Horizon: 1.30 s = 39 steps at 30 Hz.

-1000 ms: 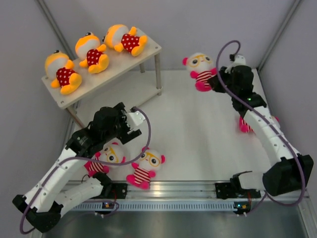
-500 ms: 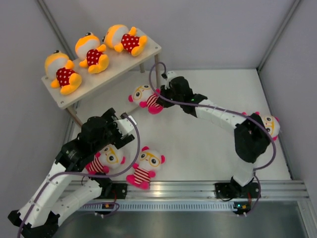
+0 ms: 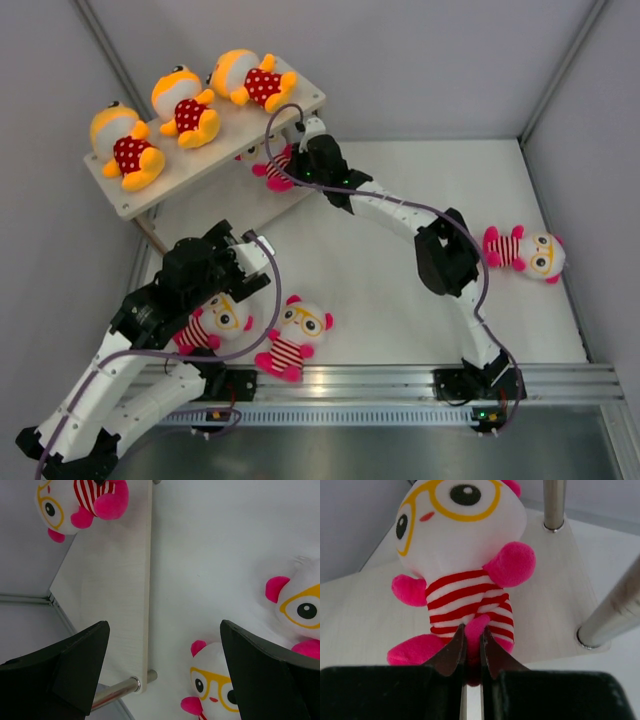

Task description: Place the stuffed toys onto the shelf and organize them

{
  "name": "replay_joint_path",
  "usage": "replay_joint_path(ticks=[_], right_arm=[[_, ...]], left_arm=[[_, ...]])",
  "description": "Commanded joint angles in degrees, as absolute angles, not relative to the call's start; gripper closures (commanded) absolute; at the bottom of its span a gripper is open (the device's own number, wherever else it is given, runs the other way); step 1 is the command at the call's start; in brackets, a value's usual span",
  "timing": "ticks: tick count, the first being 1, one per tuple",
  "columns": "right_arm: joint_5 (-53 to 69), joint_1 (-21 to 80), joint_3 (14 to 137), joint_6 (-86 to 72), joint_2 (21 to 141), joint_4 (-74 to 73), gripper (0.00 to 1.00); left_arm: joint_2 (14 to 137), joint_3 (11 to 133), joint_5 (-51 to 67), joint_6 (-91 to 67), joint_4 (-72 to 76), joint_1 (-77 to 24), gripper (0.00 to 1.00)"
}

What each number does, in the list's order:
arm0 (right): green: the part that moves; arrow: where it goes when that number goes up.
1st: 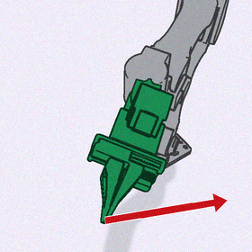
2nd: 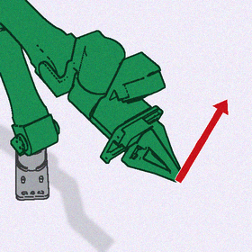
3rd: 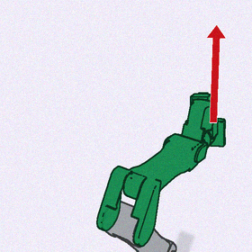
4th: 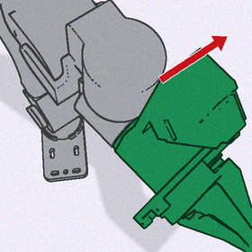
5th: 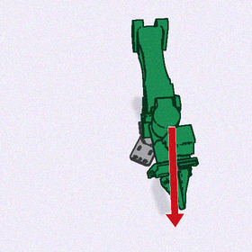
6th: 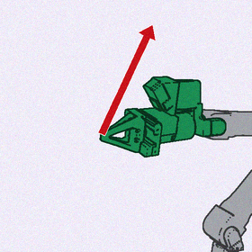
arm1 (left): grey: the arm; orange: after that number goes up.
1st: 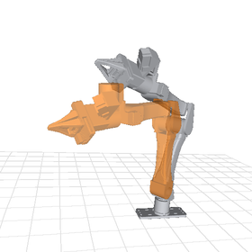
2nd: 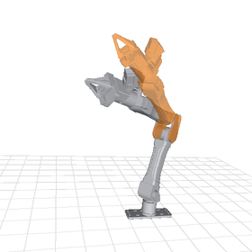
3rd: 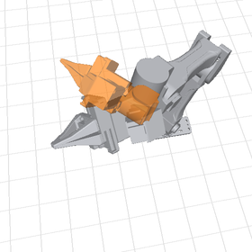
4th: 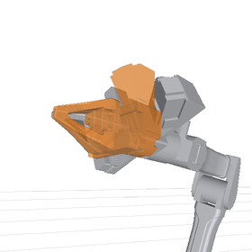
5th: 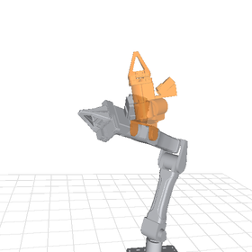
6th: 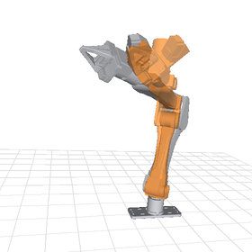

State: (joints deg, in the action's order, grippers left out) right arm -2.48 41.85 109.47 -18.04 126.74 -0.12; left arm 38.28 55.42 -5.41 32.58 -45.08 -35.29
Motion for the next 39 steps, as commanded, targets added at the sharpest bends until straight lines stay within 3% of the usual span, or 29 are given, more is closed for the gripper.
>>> replay_joint_path(ticks=[1,4,5,7,11,14,21,27,30,31,32,39], right_arm=[[-2.7,42.3,115.5,-17.1,130.8,2.8,0.93],[-3.9,42.2,115.1,-18.3,132.1,3.3,0.85],[-4.8,42.0,114.8,-18.9,132.3,3.8,0.75],[-5.5,41.9,114.2,-19.9,132.4,4.0,0.71],[-4.7,41.9,113.0,-20.1,130.3,2.9,0.48],[-4.5,42.1,108.1,-20.2,124.0,4.7,0.39],[-6.7,43.1,95.3,-20.1,108.7,3.4,0.33],[-7.4,47.8,73.7,-21.9,95.2,7.4,0.31],[4.4,52.3,67.8,-27.6,98.4,13.7,0.27],[11.5,53.2,67.3,-29.3,100.4,15.7,0.17],[13.6,55.1,67.8,-30.1,104.3,17.2,0.15],[25.2,61.3,76.1,-36.2,116.6,25.8,0.14]], left_arm=[[38.4,54.8,-5.0,32.9,-44.1,-35.1,0.02],[38.4,54.5,-5.2,32.8,-44.2,-35.1,0.02],[38.5,54.5,-5.1,32.8,-44.2,-35.1,0.02],[38.5,54.5,-5.0,32.9,-44.2,-35.0,0.02],[38.4,54.8,-5.2,32.8,-44.2,-35.0,0.02],[38.3,54.4,-5.4,33.0,-44.2,-35.0,0.02],[37.9,53.8,-5.6,32.4,-44.3,-34.9,0.02],[36.7,53.7,-7.2,32.3,-44.3,-34.6,0.02],[36.1,54.2,-5.8,32.2,-44.2,-33.8,0.02],[36.0,55.2,-5.2,31.7,-44.2,-33.6,0.02],[35.9,55.9,-4.3,30.9,-44.3,-33.0,0.02],[33.9,59.9,-0.3,29.6,-44.6,-29.9,0.02]])
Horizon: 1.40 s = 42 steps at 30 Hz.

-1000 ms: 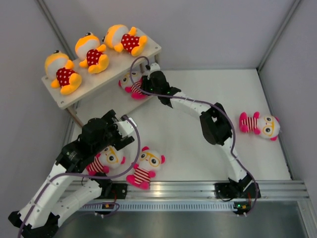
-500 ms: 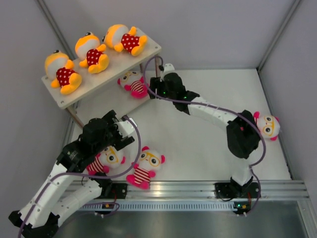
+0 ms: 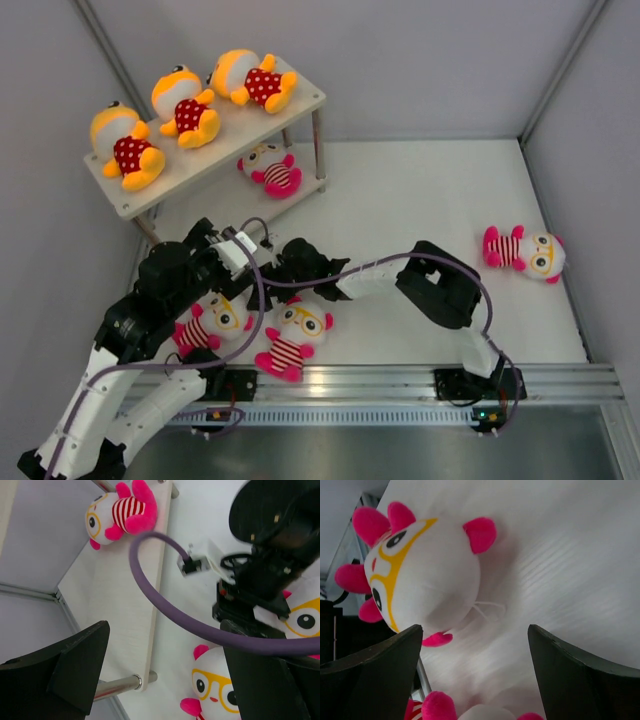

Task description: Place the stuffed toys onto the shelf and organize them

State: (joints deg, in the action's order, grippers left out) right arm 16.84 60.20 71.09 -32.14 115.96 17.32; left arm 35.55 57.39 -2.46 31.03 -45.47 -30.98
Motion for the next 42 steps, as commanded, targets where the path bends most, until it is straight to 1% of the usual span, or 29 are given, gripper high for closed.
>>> replay_joint_path(ticks=[1,6,10,12,16,21,22,23,24,25,26,27,30,33,34,35,37,38,39,41,42], right_arm=[[26.0,61.6,76.7,-36.6,117.7,25.8,0.13],[31.0,62.8,78.2,-38.6,122.8,28.8,0.13],[31.8,63.1,78.7,-41.6,126.2,32.5,0.13],[32.0,63.0,81.1,-42.3,127.9,32.0,0.13],[29.5,63.0,85.8,-41.9,131.4,26.4,0.16],[27.3,63.0,88.6,-39.4,131.8,18.7,0.17],[27.5,62.9,88.8,-38.6,131.7,18.3,0.23],[27.8,62.9,88.7,-38.4,131.5,18.3,0.34],[28.4,62.9,88.2,-38.4,131.1,19.0,0.52],[28.6,62.9,87.8,-38.4,129.9,19.3,0.83],[29.0,62.7,86.0,-38.6,128.9,19.9,0.95],[30.0,62.3,84.6,-38.7,127.5,20.3,1.00],[32.9,59.3,77.1,-37.0,119.0,21.1,1.00],[35.2,52.1,70.7,-28.3,104.7,11.9,1.00],[35.7,50.2,69.5,-26.0,102.2,4.7,1.00],[36.4,48.4,68.1,-23.8,99.5,1.4,1.00],[38.4,42.8,68.1,-16.0,93.1,-7.1,1.00],[38.9,41.1,69.6,-13.1,91.5,-14.8,1.00],[39.9,39.6,70.7,-10.5,90.1,-19.0,1.00],[40.8,35.2,73.9,-5.4,87.1,-24.3,1.00],[42.2,32.6,74.8,-3.9,86.4,-27.9,1.00]], left_arm=[[33.3,59.7,1.4,29.8,-44.6,-29.5,0.02],[32.8,58.0,1.9,30.1,-44.5,-29.1,0.02],[32.9,57.8,2.7,30.3,-44.5,-29.1,0.02],[32.9,57.7,2.8,30.5,-44.5,-29.2,0.02],[32.9,57.9,2.7,30.3,-44.5,-29.2,0.02],[33.0,58.2,2.6,30.7,-44.5,-29.2,0.02],[33.0,58.2,2.8,30.7,-44.6,-29.1,0.02],[33.0,58.2,3.0,30.6,-44.5,-29.2,0.02],[33.0,58.3,3.2,30.5,-44.5,-29.2,0.02],[33.0,58.3,3.3,30.4,-44.5,-29.2,0.02],[33.2,58.4,3.3,30.4,-44.6,-29.2,0.02],[33.1,58.4,3.4,30.3,-44.6,-29.2,0.02],[34.2,59.0,6.2,31.8,-46.9,-29.1,0.02],[35.3,59.2,9.7,34.2,-49.2,-29.1,0.02],[35.6,59.2,12.2,35.1,-50.4,-29.2,0.02],[35.7,58.6,13.2,36.1,-50.5,-29.2,0.02],[36.2,57.7,15.3,40.6,-50.5,-29.2,0.02],[36.5,57.1,15.8,42.6,-50.5,-29.2,0.02],[36.6,56.9,16.3,47.0,-50.5,-29.2,0.02],[37.1,56.6,18.0,51.7,-50.5,-29.1,0.02],[37.1,56.5,18.7,56.6,-50.5,-29.1,0.02]])
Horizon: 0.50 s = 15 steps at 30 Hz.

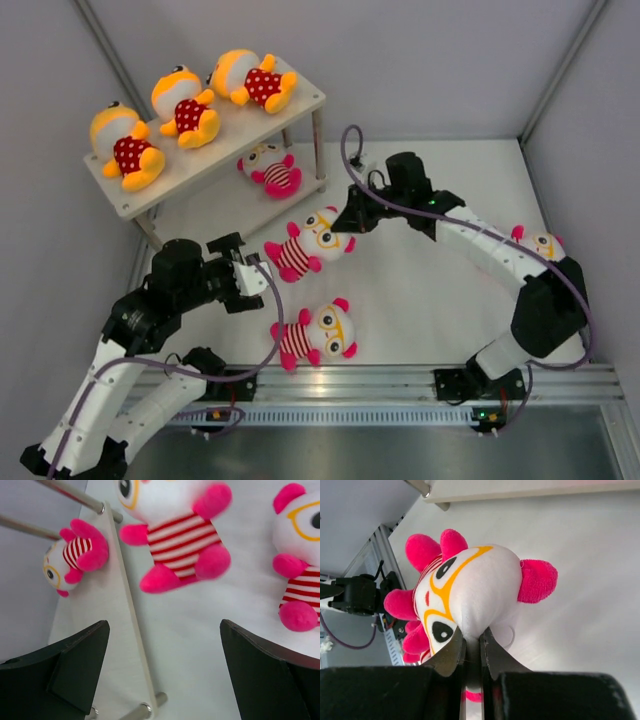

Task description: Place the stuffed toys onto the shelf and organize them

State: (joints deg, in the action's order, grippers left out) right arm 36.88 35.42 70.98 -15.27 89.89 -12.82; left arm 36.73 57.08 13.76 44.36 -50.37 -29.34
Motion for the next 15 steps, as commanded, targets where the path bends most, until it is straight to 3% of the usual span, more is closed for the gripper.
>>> replay_joint_path(ticks=[1,8,15], right_arm=[[42.7,31.4,75.4,-3.6,85.1,-28.6,1.00],[45.8,28.7,81.6,3.3,82.8,-36.3,1.00],[47.7,30.0,82.4,3.5,81.0,-36.2,1.00]], left_arm=[[37.0,56.4,19.4,59.2,-50.5,-29.2,0.02],[37.2,56.4,25.1,76.2,-50.5,-29.2,0.02],[41.1,57.7,33.6,81.0,-55.7,-29.4,0.02]])
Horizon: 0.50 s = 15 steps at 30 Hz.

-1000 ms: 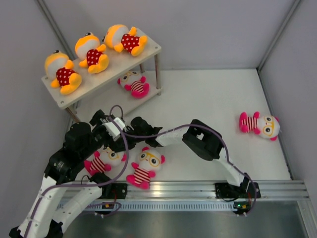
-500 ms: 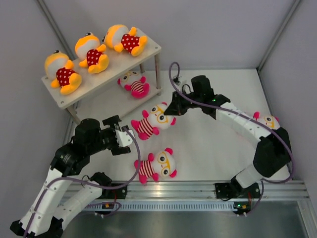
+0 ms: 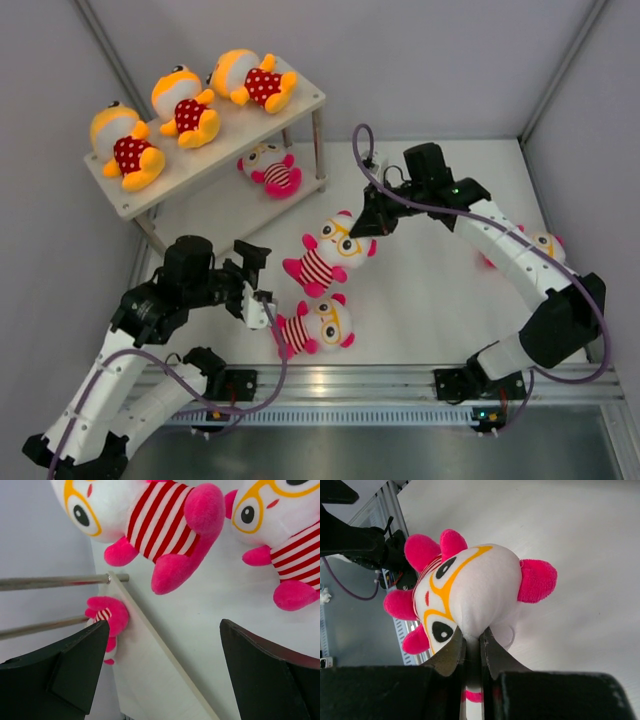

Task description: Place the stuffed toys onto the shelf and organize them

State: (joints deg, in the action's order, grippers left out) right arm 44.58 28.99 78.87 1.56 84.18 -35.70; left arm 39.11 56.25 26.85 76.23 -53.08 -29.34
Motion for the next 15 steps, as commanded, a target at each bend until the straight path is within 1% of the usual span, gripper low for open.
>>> replay_joint_path(ticks=[1,5,6,7,10,11,15], right_arm=[[47.3,30.6,83.1,3.5,81.2,-35.9,1.00],[46.2,32.8,83.4,1.9,81.3,-33.8,1.00],[46.1,33.7,83.5,1.6,81.4,-33.6,1.00],[46.1,34.1,83.8,1.4,81.5,-33.3,1.00],[46.1,35.9,84.8,1.0,81.7,-32.3,1.00],[46.1,36.8,85.0,1.1,81.8,-32.0,1.00],[45.7,37.4,85.5,0.8,81.6,-30.9,1.00]], left_arm=[[41.8,57.7,33.7,80.7,-55.8,-29.4,0.03],[44.6,58.9,35.6,80.1,-55.7,-29.5,0.07],[45.0,59.1,35.8,79.8,-55.7,-29.6,0.09],[45.3,59.3,35.6,79.5,-55.7,-29.8,0.15],[46.4,59.2,35.3,78.2,-55.7,-30.0,0.20],[46.8,59.0,35.0,78.3,-55.8,-30.1,0.24],[46.8,58.7,34.1,78.0,-55.8,-30.2,0.28]])
